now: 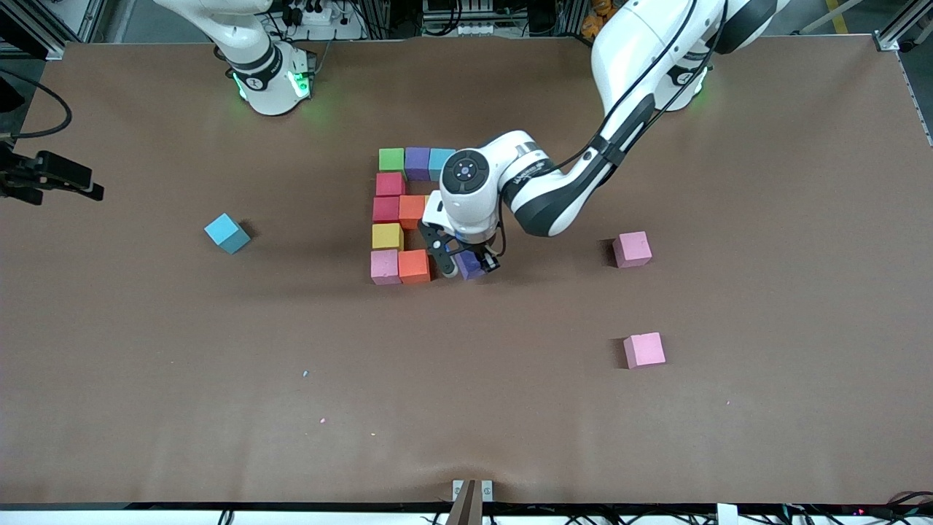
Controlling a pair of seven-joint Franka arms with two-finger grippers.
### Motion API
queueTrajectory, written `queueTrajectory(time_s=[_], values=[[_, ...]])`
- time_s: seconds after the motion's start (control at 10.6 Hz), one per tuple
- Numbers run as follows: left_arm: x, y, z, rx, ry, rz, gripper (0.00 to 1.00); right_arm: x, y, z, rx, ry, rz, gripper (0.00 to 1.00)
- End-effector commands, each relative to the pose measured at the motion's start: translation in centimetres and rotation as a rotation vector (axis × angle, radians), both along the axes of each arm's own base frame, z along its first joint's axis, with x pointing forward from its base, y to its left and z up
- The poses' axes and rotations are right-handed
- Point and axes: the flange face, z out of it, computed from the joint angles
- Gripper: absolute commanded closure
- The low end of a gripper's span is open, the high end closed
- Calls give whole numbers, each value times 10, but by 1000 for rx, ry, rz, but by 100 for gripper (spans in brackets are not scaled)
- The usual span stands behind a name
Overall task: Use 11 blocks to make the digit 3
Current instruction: 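Carry the purple cube beside the orange cube with the left gripper, then lower purple beside orange and open the left gripper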
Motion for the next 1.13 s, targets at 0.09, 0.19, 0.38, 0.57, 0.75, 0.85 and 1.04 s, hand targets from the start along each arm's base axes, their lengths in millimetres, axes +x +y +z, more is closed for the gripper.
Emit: queueTrajectory(time_s=[0.09, 0.19, 0.38, 0.57, 0.75, 0.85, 1.04], values=[[8, -15, -6, -4, -17, -21, 72, -2, -16, 17, -21, -38, -25, 0], [8, -19, -8, -5, -23, -22, 72, -3, -23, 18, -13, -40, -38, 0], [4, -26, -15, 11, -39, -36, 71, -3, -23, 19, -11, -42, -38, 0], [4, -26, -16, 12, -38, -69, 71, -3, -22, 18, -8, -41, -38, 0], [-4, -34, -20, 10, -35, -119, 70, -3, -22, 19, -8, -42, -38, 0], [-5, -36, -24, 11, -33, -138, 70, -2, -21, 18, -8, -41, -36, 0], [2, -38, -26, -1, -36, -179, 70, -3, -22, 18, -8, -40, -36, 0]])
